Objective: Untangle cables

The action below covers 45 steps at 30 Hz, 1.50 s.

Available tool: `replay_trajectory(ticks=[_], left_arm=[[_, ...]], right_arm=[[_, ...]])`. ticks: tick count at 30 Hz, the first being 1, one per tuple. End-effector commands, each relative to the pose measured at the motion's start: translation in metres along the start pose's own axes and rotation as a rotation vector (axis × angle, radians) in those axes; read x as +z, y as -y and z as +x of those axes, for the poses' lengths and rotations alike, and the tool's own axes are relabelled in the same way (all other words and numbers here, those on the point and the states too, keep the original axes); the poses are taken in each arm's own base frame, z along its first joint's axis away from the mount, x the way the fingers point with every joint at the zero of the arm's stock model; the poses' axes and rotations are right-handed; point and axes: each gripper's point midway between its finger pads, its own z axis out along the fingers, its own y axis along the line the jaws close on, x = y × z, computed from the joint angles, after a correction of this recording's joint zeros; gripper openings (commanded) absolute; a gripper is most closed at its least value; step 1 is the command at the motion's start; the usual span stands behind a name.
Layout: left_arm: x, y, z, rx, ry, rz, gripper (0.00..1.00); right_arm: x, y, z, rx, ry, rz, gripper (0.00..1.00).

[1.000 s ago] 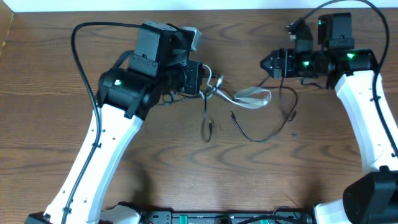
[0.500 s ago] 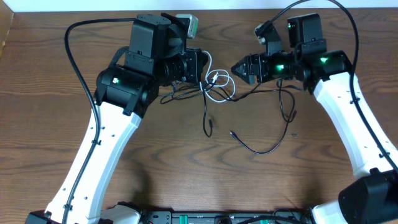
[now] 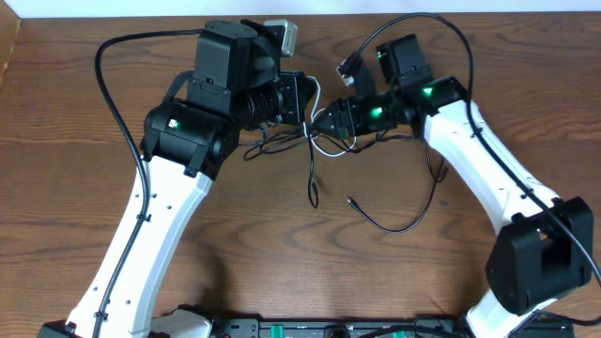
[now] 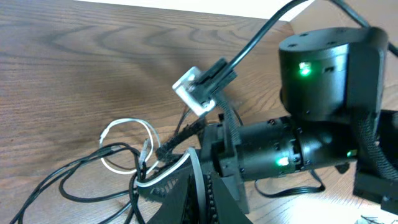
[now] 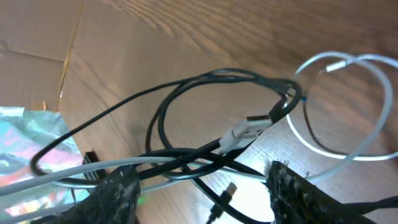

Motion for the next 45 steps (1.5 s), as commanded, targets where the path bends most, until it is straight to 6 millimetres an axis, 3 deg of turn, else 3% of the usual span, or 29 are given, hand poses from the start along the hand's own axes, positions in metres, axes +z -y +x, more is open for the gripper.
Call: replay_trajectory(ticks=[1,7,16,18,22,27,34,37,41,45], left_arm=[[-0.010,0.006,-0.004,0.000,0.024,0.021,0.08],[-0.010,0.006,-0.004,0.000,0.024,0.021,0.07],[-0.010,0.007,-0.004,-0.043,0.021,0.025,0.07],[-0.010,0.007,-0.004,-0.059,0.021,0.025,0.07],[-0.017,0.011,-0.006,-0.051,0.039,0.031,0.07],[-0.052,0.020,-0.019,-0.026,0.135,0.047,0.07],[-0.110,0.021,-0.037,-0.037,0.290,0.042,0.07],[-0.130,0.033,-0.047,0.003,0.371,0.069,0.07],[-0.162,0.054,-0.060,0.065,0.488,0.117,0.07],[-0.166,0.056,-0.058,0.067,0.491,0.119,0.07]], right_arm=[[0.015,0.008,0.007,0.072,-0.028,0.061,0.64],[0.025,0.003,0.013,0.090,-0.048,0.062,0.64],[0.042,0.001,-0.009,0.158,0.051,0.094,0.63],[0.060,0.018,-0.007,0.222,0.057,0.156,0.59],[0.088,0.075,0.007,0.357,0.022,0.275,0.55],[0.099,0.102,0.022,0.438,-0.048,0.245,0.52],[0.090,0.109,0.025,0.386,-0.075,0.235,0.50],[0.084,0.096,0.018,0.275,-0.086,0.131,0.53],[0.052,0.070,-0.004,0.109,-0.032,0.034,0.58],[0.001,0.028,-0.027,-0.084,0.069,-0.036,0.62]])
